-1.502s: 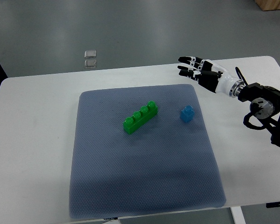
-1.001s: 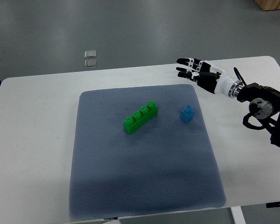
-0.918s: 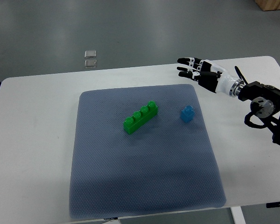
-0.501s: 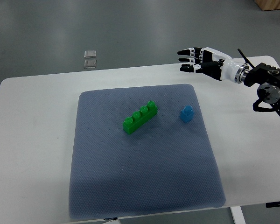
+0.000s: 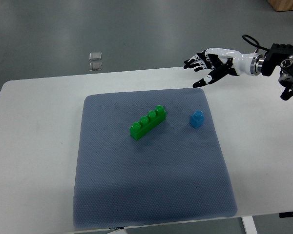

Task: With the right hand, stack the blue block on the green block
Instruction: 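Lower the right hand over the blue block, fingers open, then close the right hand fingers around the blue block, then lift the blue block and carry it over the green bar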

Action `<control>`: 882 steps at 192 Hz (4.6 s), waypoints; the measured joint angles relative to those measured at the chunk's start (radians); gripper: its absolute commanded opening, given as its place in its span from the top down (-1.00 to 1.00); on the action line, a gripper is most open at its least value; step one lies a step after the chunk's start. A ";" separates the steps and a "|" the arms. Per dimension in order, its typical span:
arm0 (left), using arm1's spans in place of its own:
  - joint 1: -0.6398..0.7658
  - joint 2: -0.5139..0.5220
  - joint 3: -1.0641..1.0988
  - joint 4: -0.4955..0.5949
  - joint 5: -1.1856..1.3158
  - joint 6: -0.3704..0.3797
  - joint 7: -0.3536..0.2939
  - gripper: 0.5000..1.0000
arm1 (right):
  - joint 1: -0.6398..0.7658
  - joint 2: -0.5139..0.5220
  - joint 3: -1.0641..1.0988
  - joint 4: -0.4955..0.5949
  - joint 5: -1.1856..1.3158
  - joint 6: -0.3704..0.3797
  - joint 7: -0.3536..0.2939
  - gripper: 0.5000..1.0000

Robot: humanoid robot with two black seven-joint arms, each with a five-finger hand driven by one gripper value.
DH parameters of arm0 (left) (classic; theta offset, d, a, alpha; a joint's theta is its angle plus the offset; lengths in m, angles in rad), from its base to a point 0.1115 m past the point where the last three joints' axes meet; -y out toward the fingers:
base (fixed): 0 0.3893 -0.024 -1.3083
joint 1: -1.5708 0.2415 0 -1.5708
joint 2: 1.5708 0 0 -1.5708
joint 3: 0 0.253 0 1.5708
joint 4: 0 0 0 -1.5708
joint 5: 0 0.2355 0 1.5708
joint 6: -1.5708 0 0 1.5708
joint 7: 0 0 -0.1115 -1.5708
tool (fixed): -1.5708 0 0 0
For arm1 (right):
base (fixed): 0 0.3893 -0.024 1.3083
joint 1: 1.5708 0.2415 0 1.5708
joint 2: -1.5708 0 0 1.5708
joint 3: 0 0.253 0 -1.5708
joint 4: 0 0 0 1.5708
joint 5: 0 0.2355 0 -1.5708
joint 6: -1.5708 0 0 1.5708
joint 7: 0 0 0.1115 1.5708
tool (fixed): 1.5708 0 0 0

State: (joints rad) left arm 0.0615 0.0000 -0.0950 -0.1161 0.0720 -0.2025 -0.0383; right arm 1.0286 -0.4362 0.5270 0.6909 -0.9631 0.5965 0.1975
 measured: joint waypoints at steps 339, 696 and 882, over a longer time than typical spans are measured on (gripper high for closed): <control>0.000 0.000 0.000 0.000 0.000 0.000 0.000 -1.00 | 0.001 0.016 -0.369 0.182 -0.557 -0.340 0.046 -0.28; 0.000 0.000 0.000 0.000 0.000 0.000 0.000 -1.00 | 0.001 0.002 -0.392 0.193 -0.584 -0.366 0.111 0.46; 0.000 0.000 0.000 0.000 0.000 0.000 0.000 -1.00 | 0.030 0.003 -0.372 0.191 -0.589 -0.523 0.213 0.79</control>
State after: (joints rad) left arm 0.0614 0.0000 -0.0951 -0.1164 0.0721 -0.2025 -0.0383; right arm 1.0587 -0.4336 0.1545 0.8819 -1.5523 0.0732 0.4109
